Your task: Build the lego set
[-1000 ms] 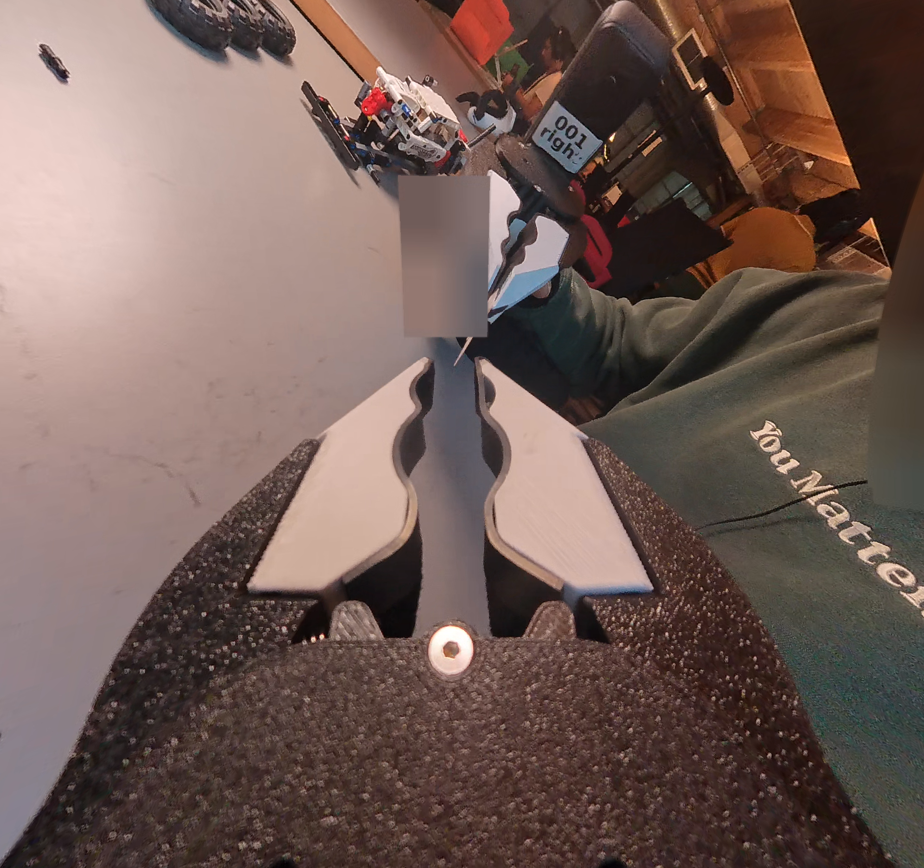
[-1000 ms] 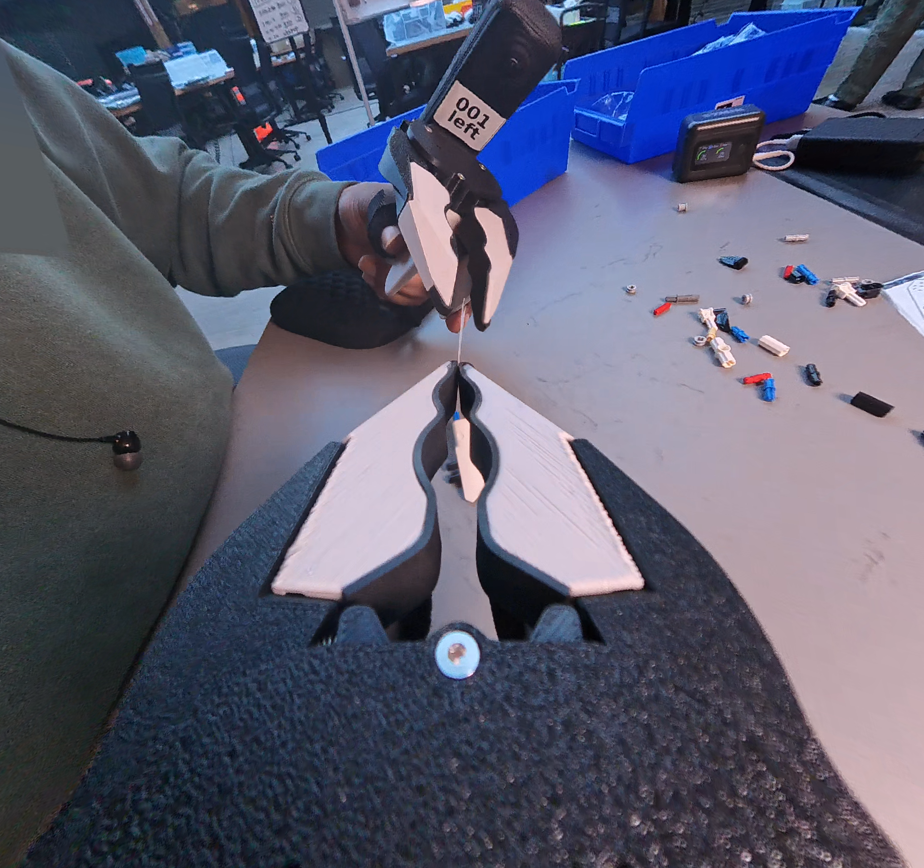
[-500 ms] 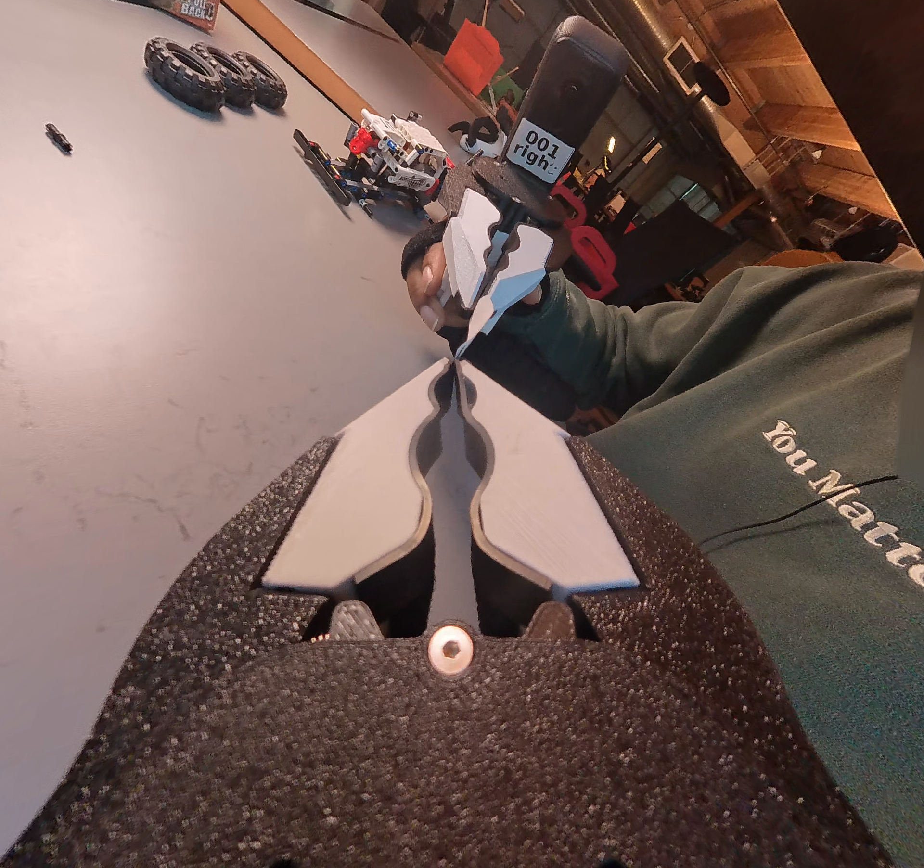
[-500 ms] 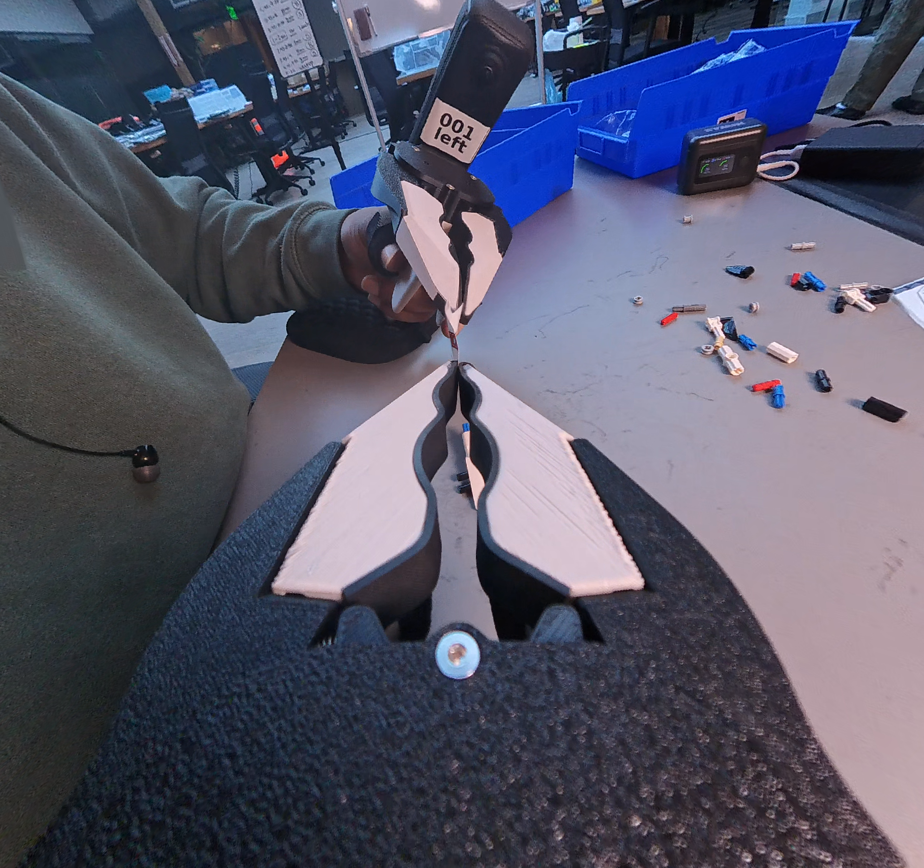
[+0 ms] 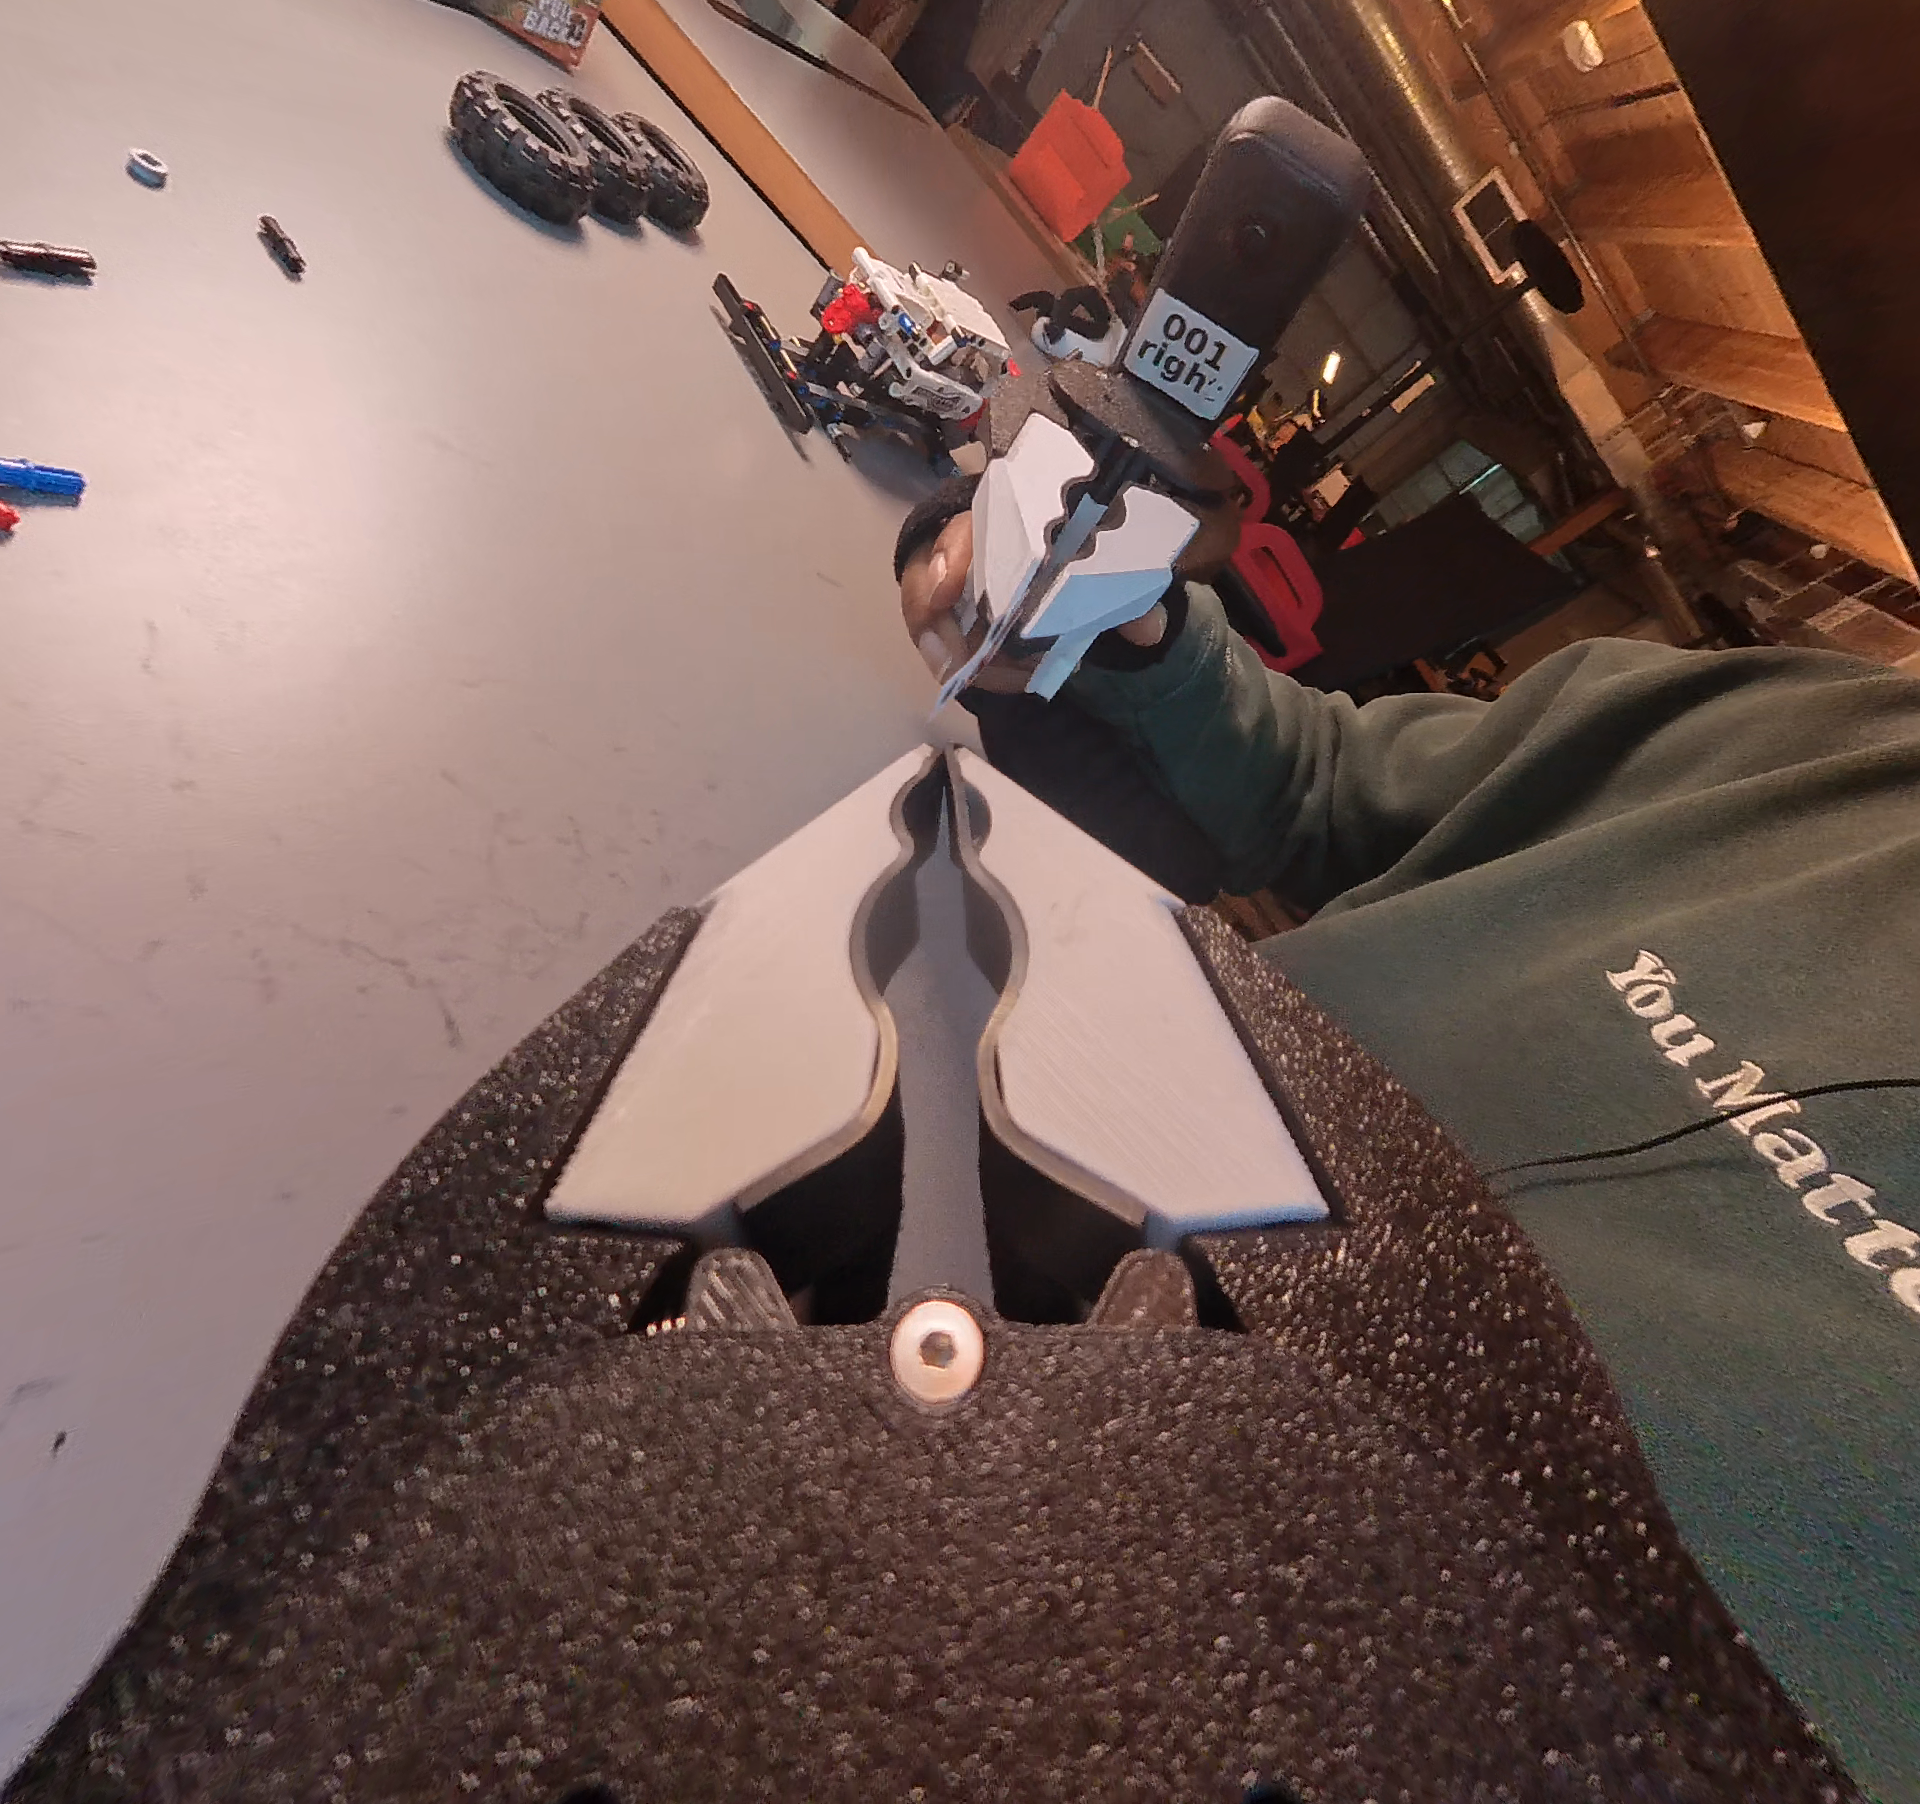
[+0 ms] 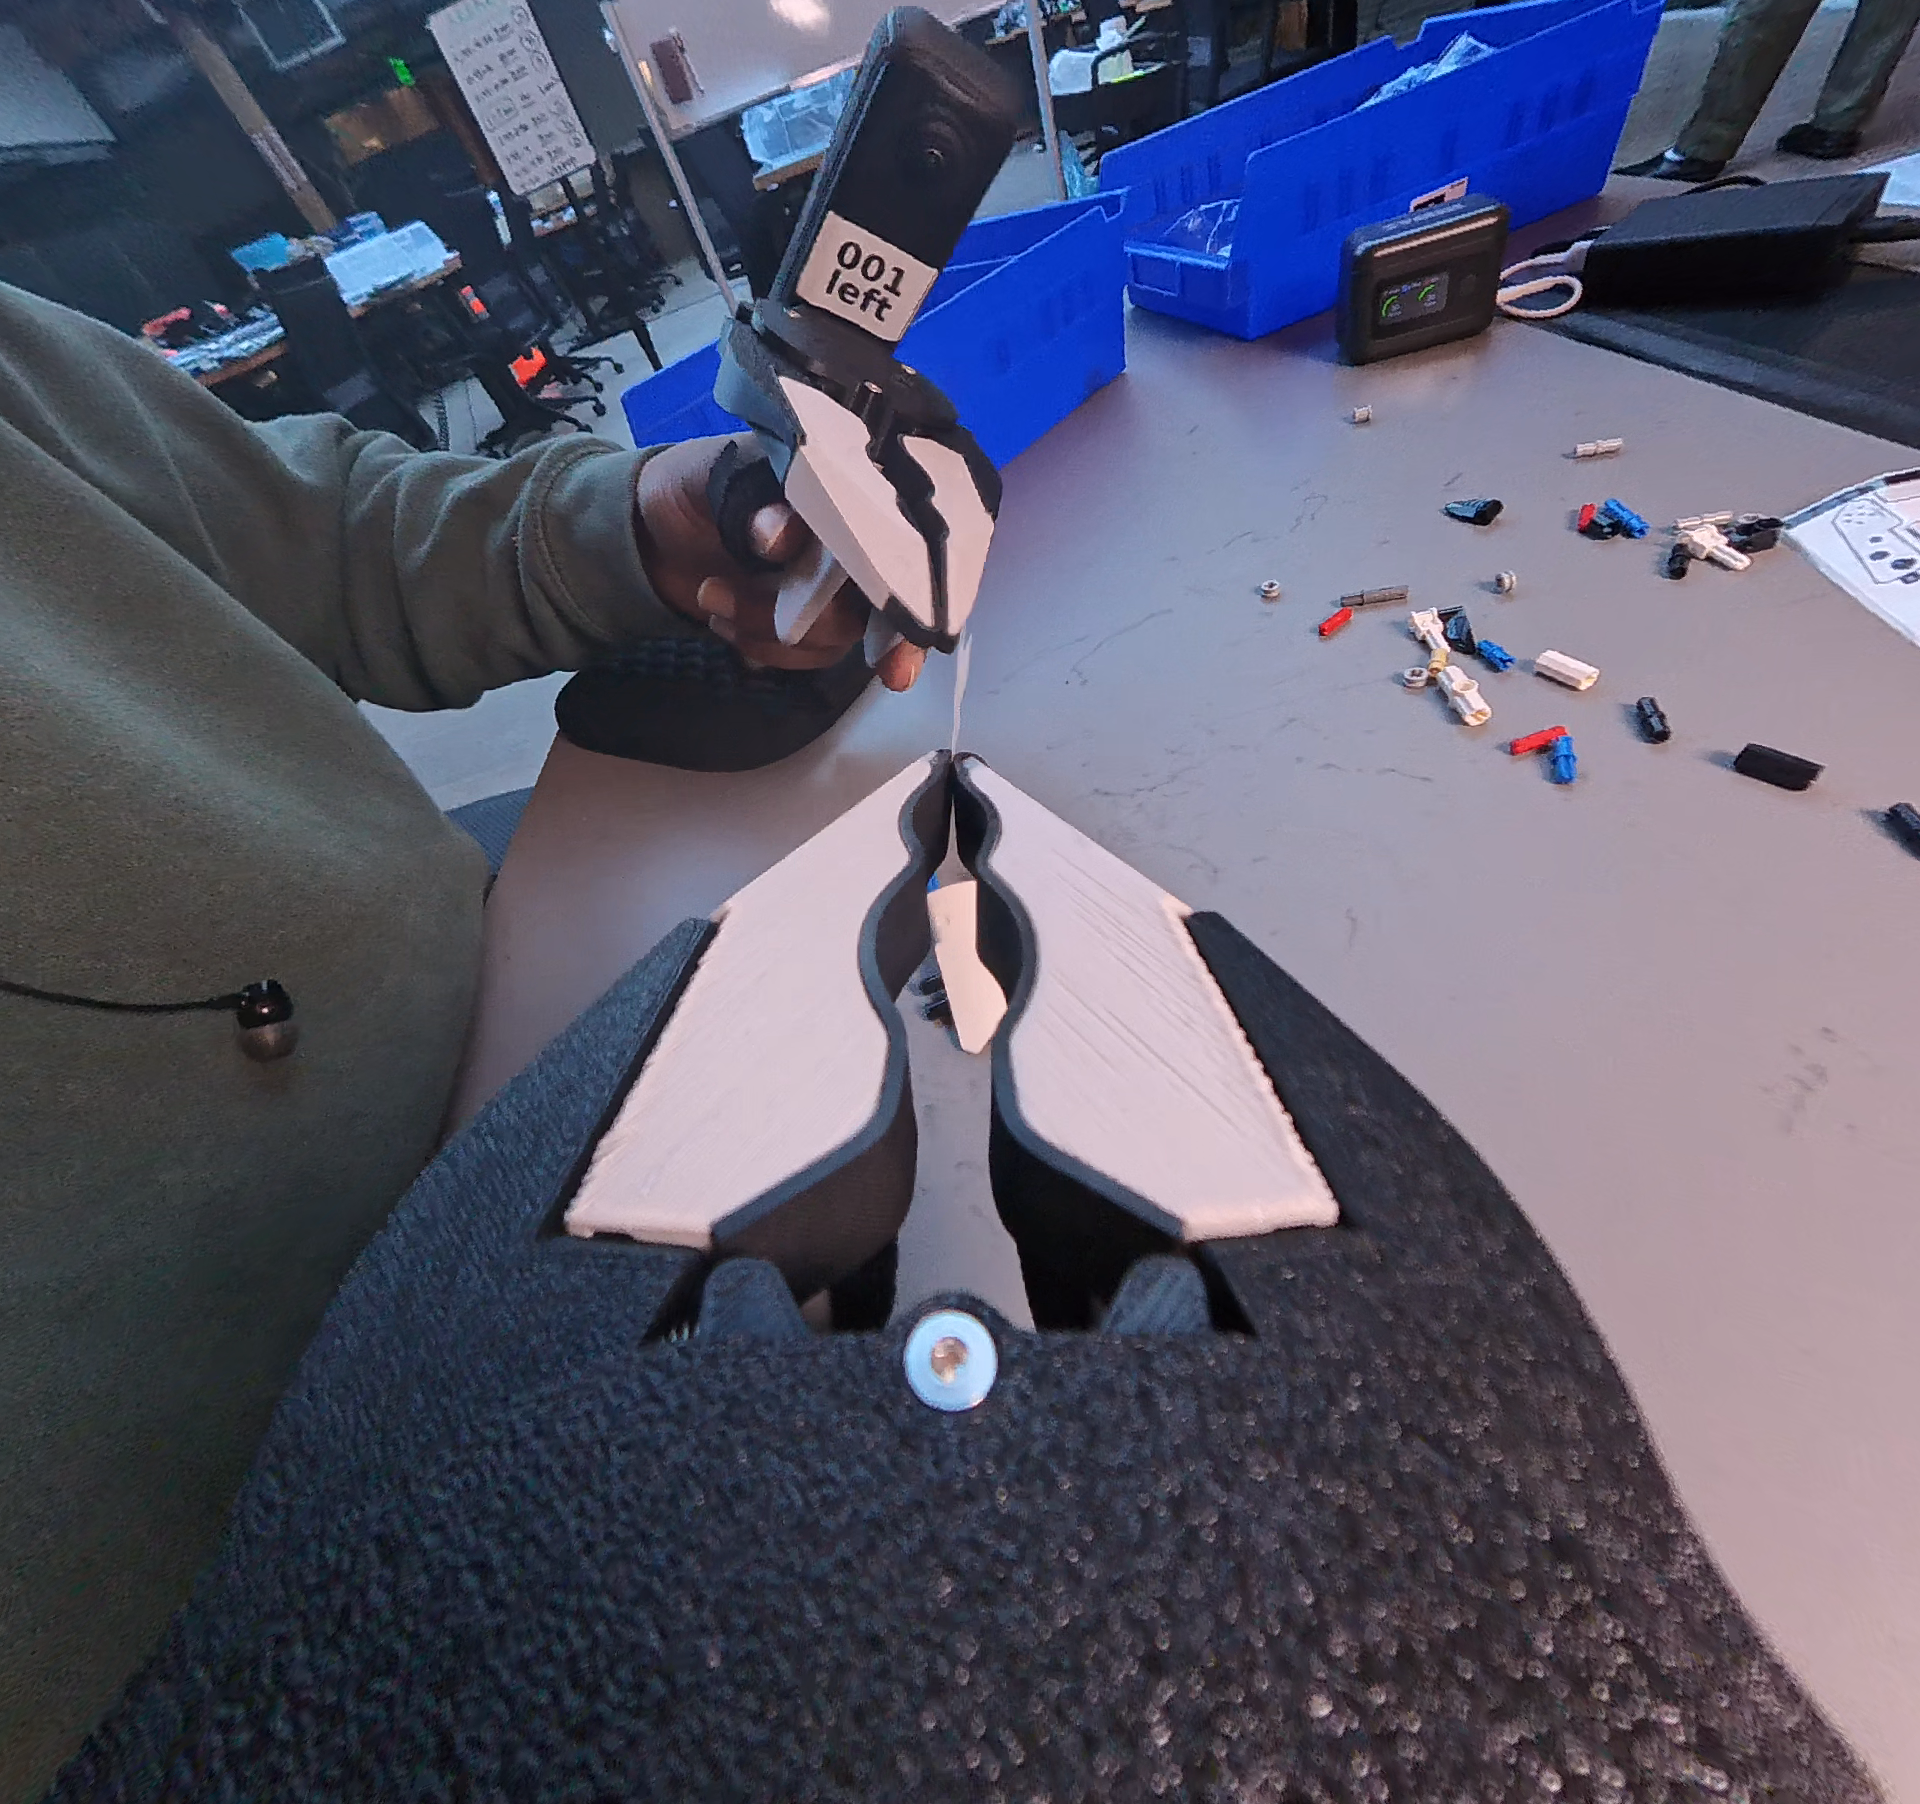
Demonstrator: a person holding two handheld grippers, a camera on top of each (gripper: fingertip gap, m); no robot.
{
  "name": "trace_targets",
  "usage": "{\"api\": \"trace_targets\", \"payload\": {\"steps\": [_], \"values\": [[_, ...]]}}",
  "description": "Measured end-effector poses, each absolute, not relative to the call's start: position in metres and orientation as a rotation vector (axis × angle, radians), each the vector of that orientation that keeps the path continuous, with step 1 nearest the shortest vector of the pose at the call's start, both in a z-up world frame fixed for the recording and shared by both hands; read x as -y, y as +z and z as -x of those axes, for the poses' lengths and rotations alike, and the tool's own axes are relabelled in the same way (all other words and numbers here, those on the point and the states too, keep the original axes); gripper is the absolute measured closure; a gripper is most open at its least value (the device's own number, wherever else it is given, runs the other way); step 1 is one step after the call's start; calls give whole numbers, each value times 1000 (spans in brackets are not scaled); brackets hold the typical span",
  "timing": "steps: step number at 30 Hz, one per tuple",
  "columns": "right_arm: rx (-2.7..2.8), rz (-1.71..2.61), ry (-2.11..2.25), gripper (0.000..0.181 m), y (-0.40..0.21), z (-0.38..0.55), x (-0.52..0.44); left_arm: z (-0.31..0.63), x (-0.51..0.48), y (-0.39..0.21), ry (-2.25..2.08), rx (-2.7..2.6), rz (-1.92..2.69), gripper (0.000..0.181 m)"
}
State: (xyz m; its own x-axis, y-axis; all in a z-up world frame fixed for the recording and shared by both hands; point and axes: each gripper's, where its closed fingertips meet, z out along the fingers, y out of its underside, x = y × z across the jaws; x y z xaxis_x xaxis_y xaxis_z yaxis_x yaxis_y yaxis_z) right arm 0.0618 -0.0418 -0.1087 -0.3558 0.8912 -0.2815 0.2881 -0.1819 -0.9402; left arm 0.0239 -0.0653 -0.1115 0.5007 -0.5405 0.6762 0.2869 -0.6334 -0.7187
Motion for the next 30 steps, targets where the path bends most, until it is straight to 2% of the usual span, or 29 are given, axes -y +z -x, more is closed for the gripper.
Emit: {"api": "trace_targets", "payload": {"steps": [8,24,30], "values": [[1549,1383,1637,181,-104,-63,41,-23,61,-112,-1205,-215,1867,162],[1557,1396,1708,181,-106,-64,46,-37,59,-102,-1233,-288,1804,181],[1554,1406,1712,181,-107,-63,45,-37,59,-106,-1259,-274,1826,180]]}}
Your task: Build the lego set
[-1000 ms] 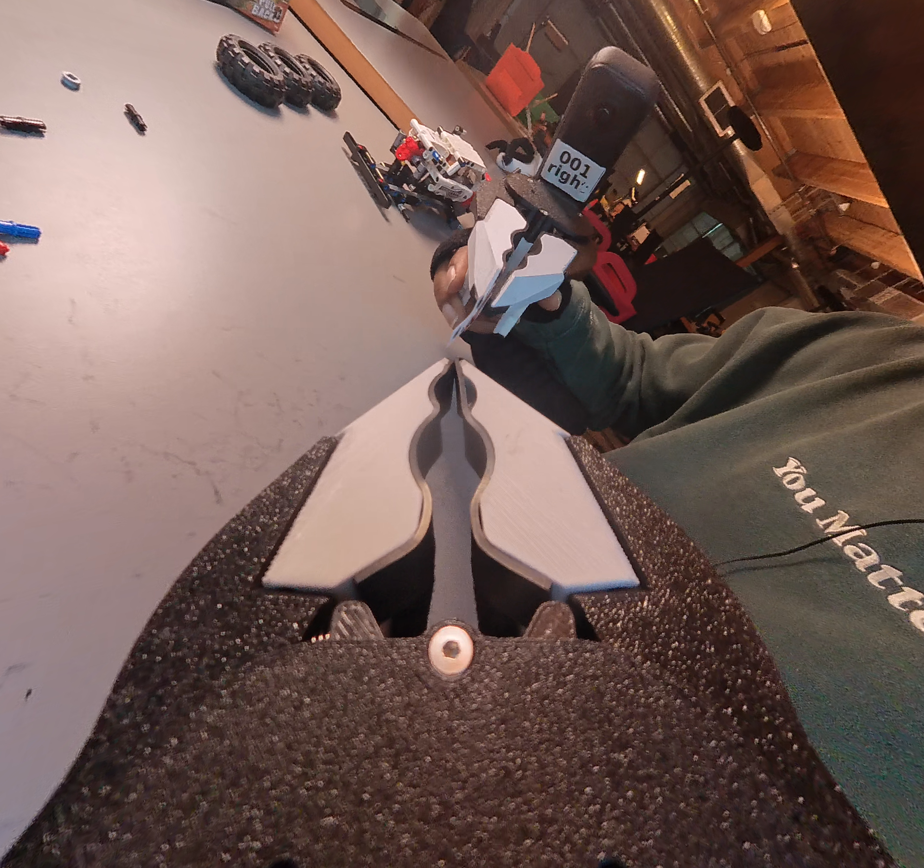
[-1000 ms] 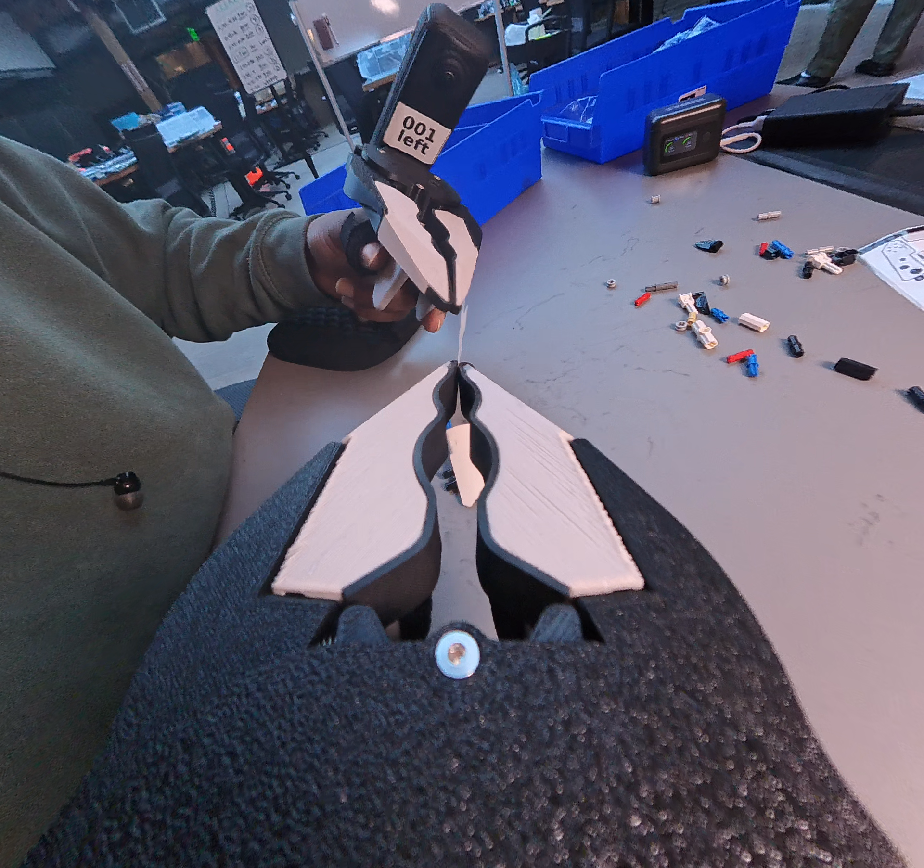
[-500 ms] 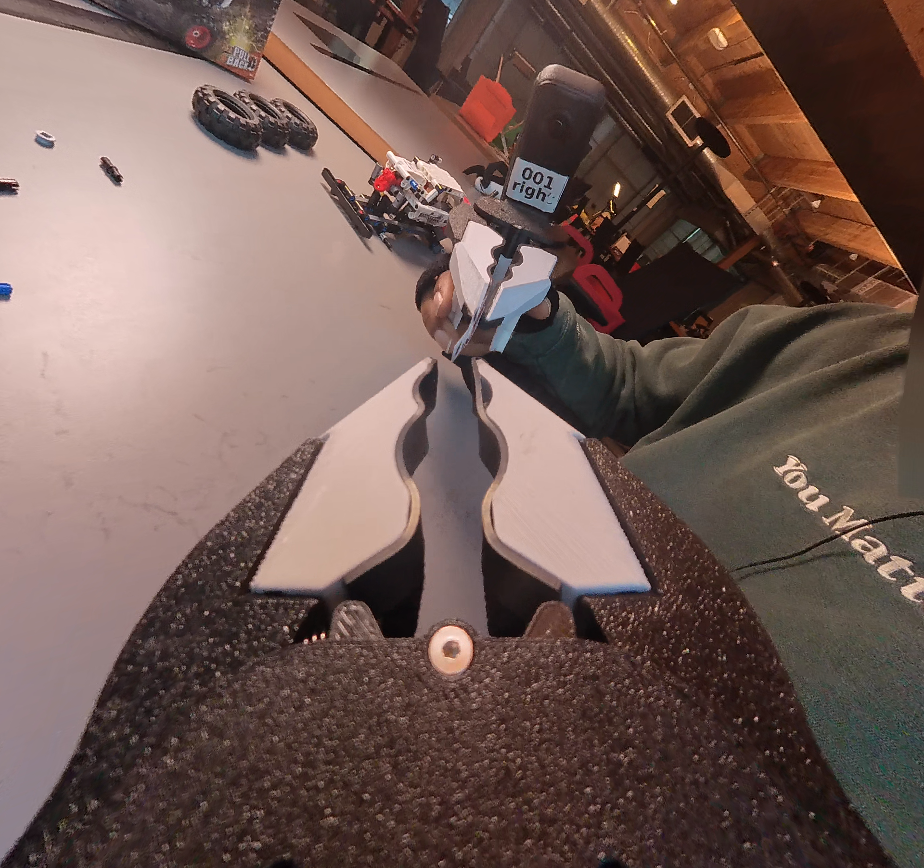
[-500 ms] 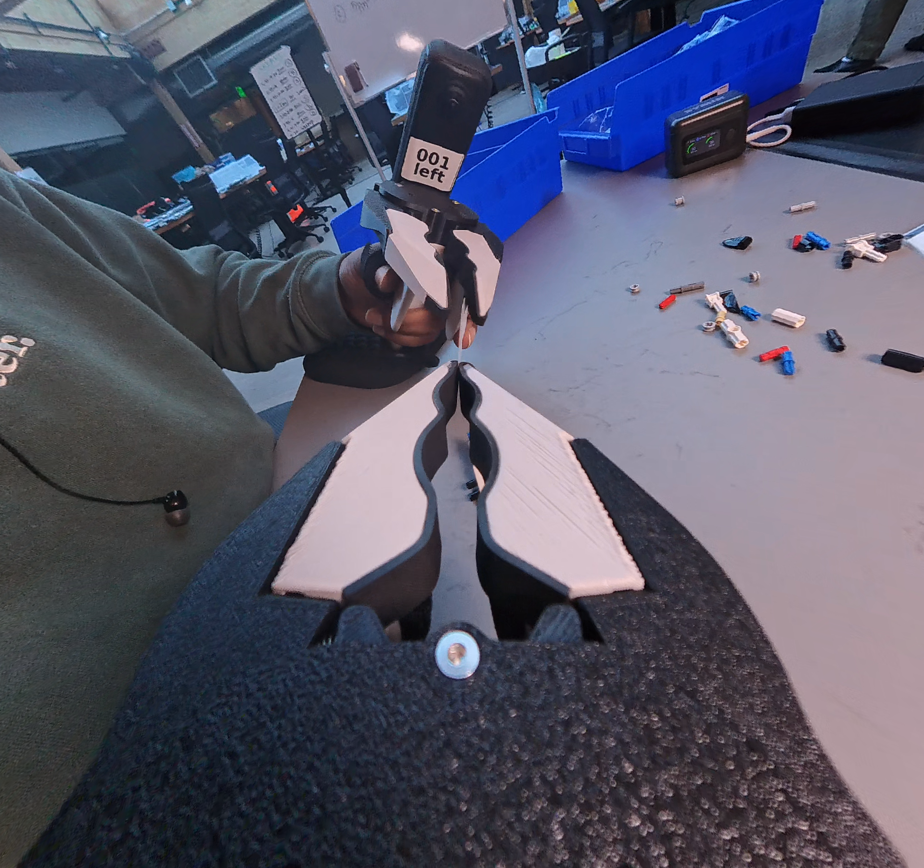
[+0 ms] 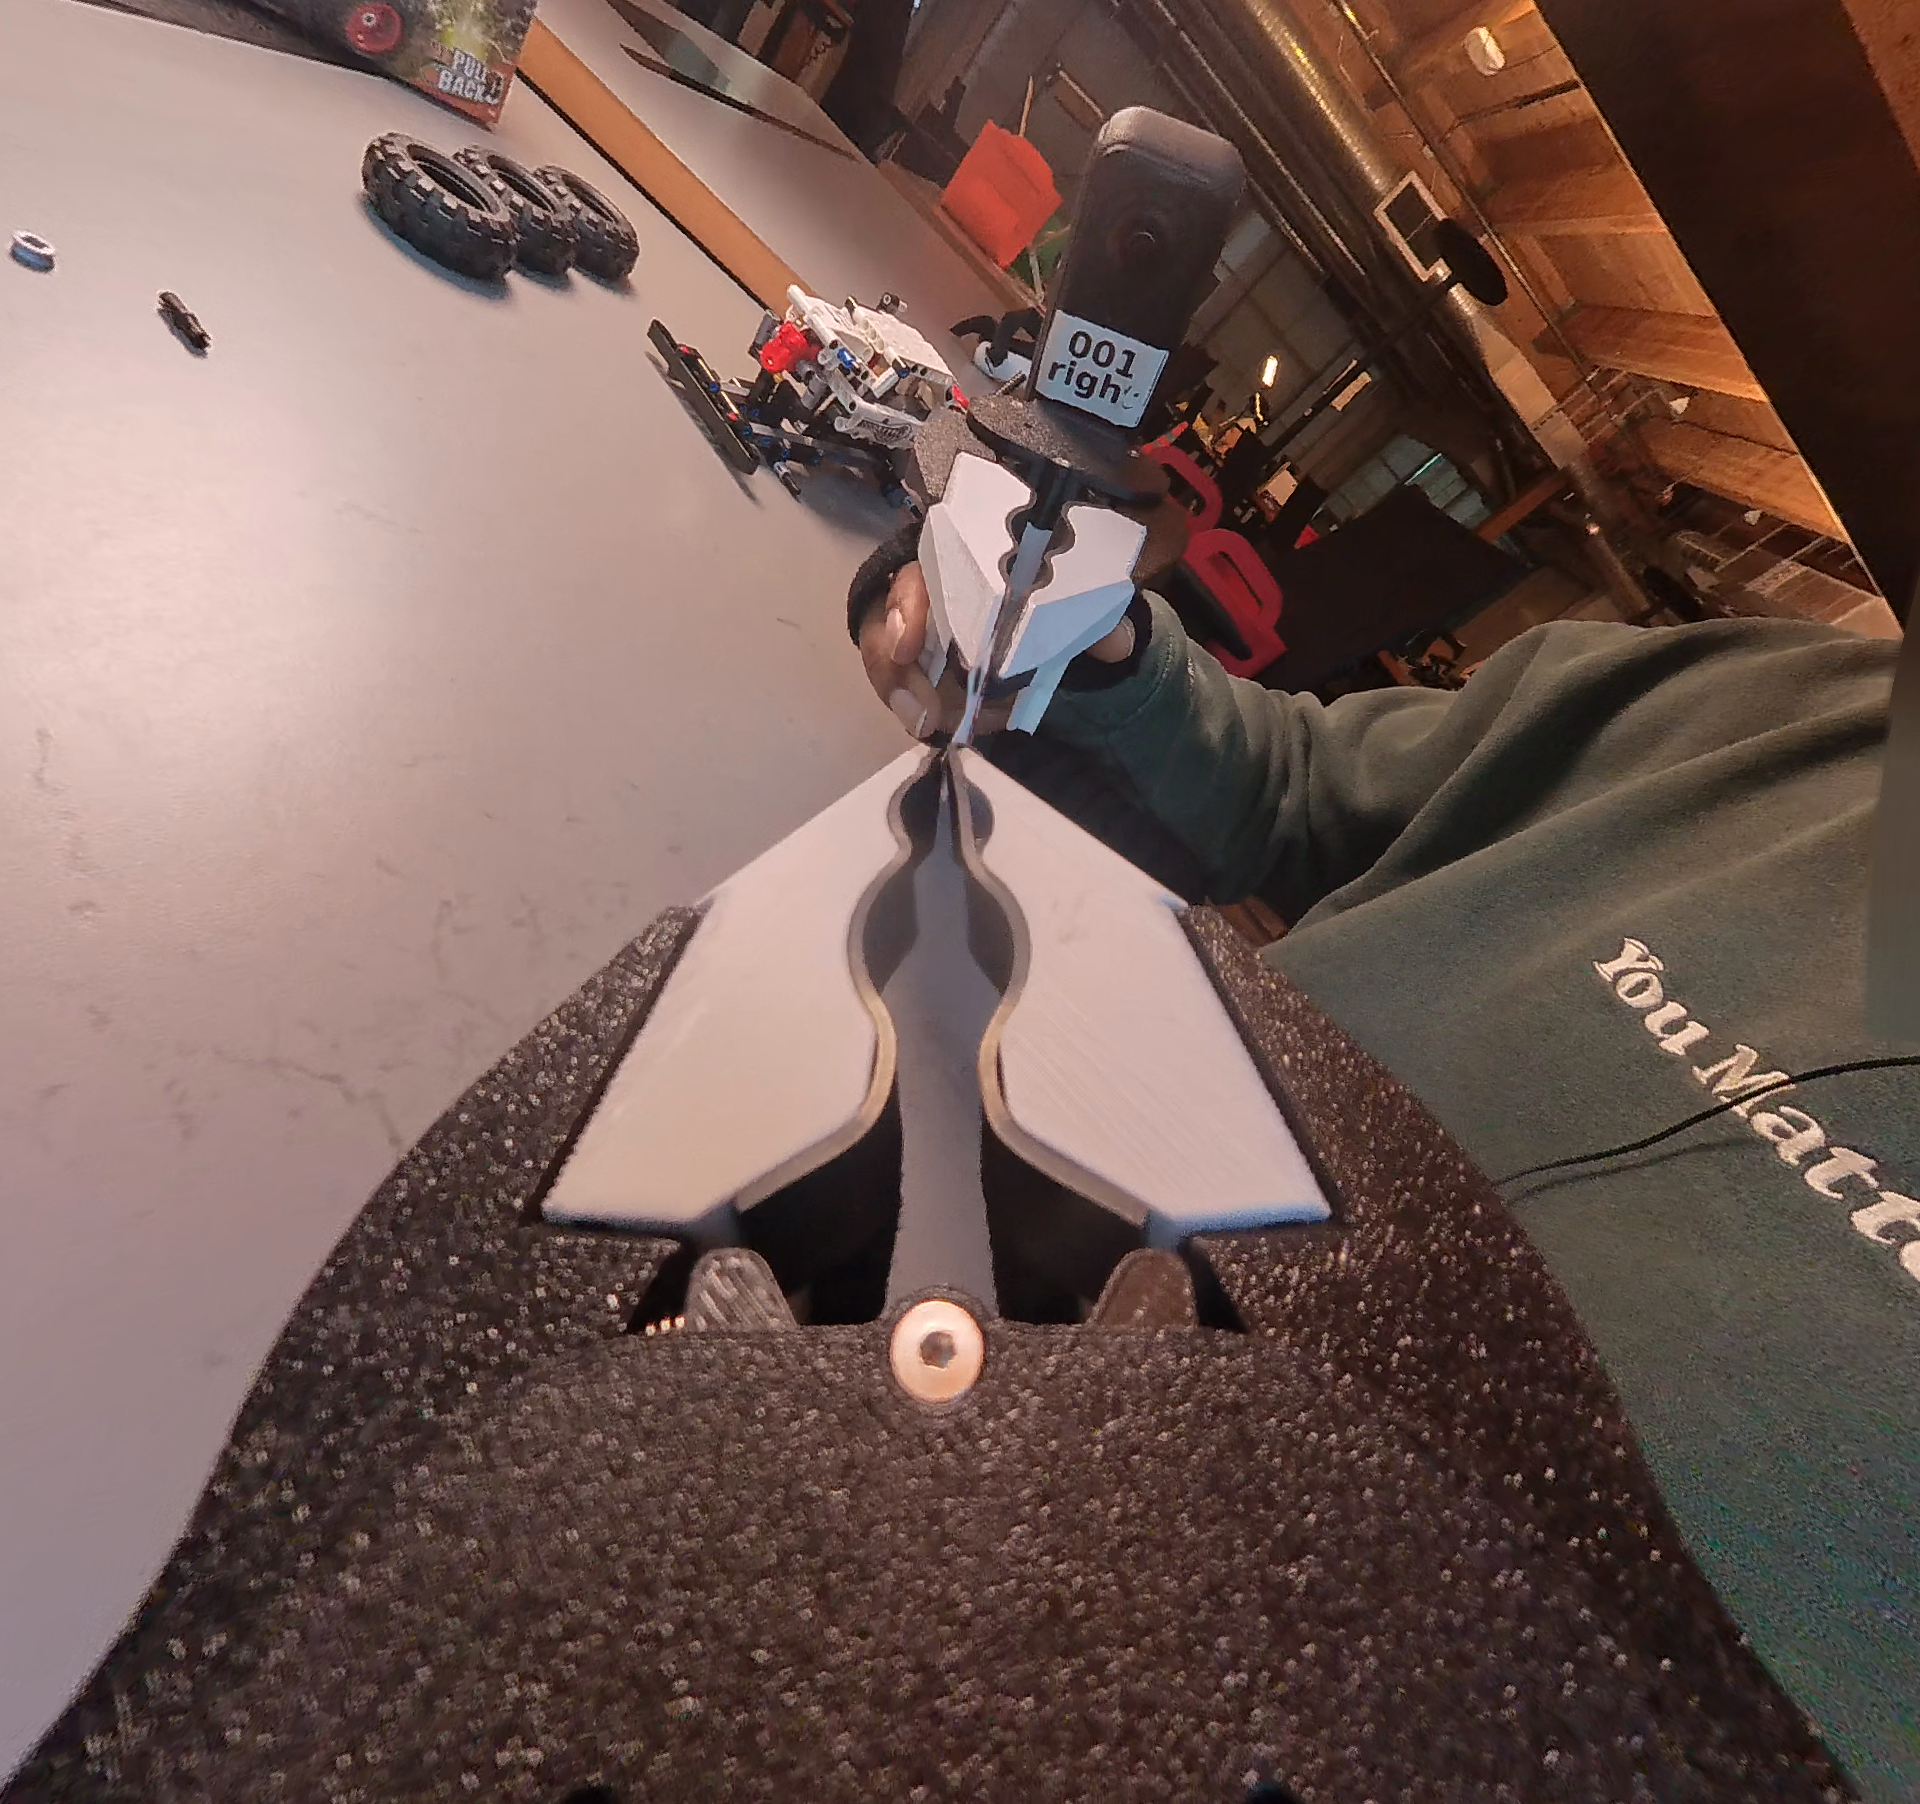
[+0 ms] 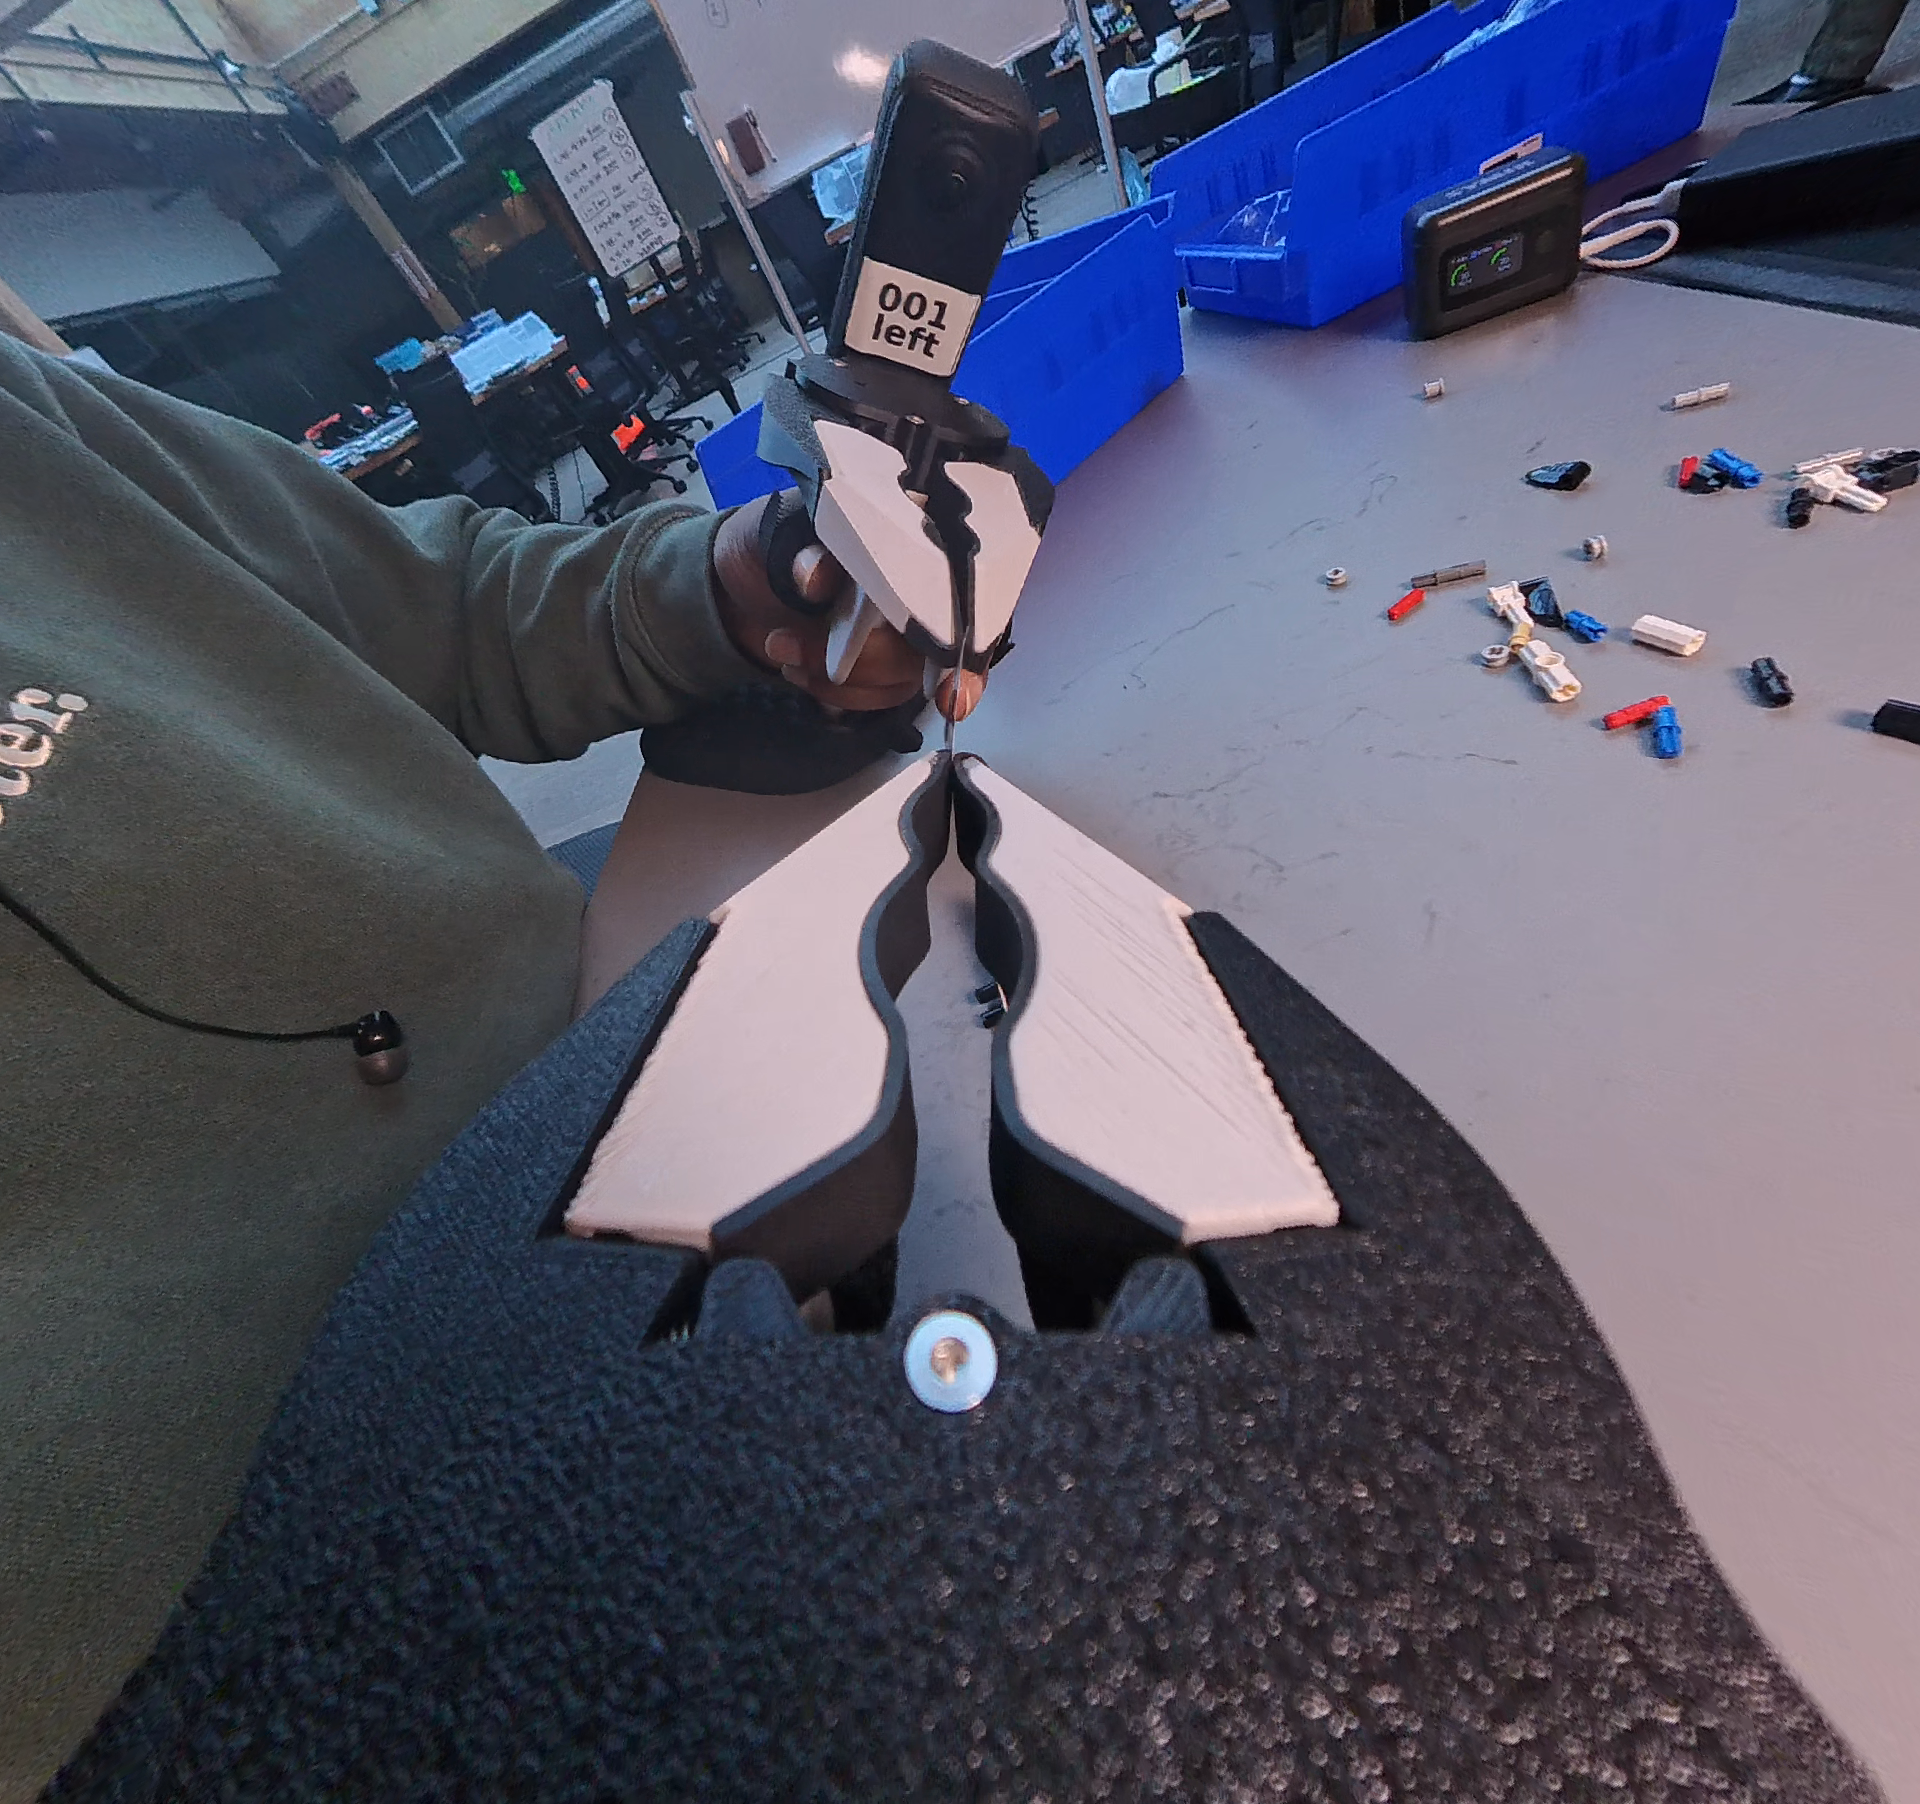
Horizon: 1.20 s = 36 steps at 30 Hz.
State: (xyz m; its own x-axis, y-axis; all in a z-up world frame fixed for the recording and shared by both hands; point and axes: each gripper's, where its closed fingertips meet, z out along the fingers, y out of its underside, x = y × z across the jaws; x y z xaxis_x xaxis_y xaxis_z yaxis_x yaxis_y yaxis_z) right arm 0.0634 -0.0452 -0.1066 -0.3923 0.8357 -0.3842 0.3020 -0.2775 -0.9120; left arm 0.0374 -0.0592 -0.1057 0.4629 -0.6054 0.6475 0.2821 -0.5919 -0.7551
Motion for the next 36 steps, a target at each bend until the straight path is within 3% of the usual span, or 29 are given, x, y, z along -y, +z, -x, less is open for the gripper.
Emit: {"api": "trace_targets", "payload": {"steps": [27,36], "values": [[1592,1458,1651,181,-119,-61,46,-35,62,-121,-1432,-130,1974,181],[1725,1383,1386,157,-138,-62,45,-31,62,-134,-1623,18,2115,181]]}}
